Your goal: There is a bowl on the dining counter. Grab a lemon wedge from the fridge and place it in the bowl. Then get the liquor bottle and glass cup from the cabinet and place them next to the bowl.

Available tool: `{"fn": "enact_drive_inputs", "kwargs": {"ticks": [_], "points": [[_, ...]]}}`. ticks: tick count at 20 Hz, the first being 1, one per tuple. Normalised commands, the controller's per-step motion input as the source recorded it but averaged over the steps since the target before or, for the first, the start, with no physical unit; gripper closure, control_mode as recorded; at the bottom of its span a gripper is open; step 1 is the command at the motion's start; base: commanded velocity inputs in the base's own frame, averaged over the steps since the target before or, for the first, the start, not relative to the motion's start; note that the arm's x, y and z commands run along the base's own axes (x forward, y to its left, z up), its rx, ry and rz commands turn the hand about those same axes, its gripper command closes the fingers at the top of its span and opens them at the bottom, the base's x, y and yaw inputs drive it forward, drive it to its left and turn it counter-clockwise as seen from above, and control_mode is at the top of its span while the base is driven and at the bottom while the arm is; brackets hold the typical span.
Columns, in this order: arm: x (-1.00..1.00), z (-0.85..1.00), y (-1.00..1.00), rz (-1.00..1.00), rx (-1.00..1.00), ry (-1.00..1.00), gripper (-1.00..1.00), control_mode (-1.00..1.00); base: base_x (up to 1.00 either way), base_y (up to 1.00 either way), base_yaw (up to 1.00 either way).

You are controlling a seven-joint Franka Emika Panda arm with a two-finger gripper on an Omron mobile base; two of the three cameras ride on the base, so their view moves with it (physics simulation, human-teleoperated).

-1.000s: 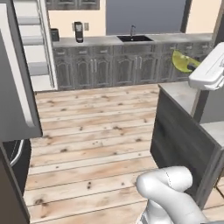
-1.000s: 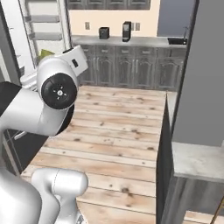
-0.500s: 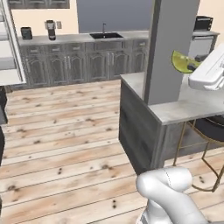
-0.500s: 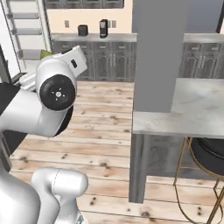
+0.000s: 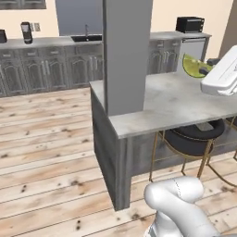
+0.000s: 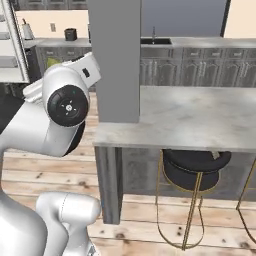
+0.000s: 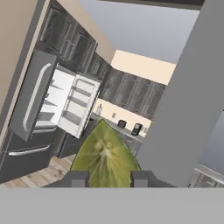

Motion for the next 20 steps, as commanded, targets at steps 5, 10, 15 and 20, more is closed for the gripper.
{"fn": "enact_drive_inputs", "kwargs": {"ticks": [5, 10, 15, 20], "points": [[0.0, 0.0, 0.0, 0.0, 0.0, 0.0, 1.0, 1.0, 0.0, -1.0, -0.04], [0.0, 0.0, 0.0, 0.0, 0.0, 0.0, 1.0, 1.0, 0.0, -1.0, -0.02], [0.0, 0.0, 0.0, 0.0, 0.0, 0.0, 1.0, 1.0, 0.0, -1.0, 0.0], [0.0, 0.0, 0.0, 0.0, 0.0, 0.0, 1.0, 1.0, 0.02, -1.0, 0.0]]}}
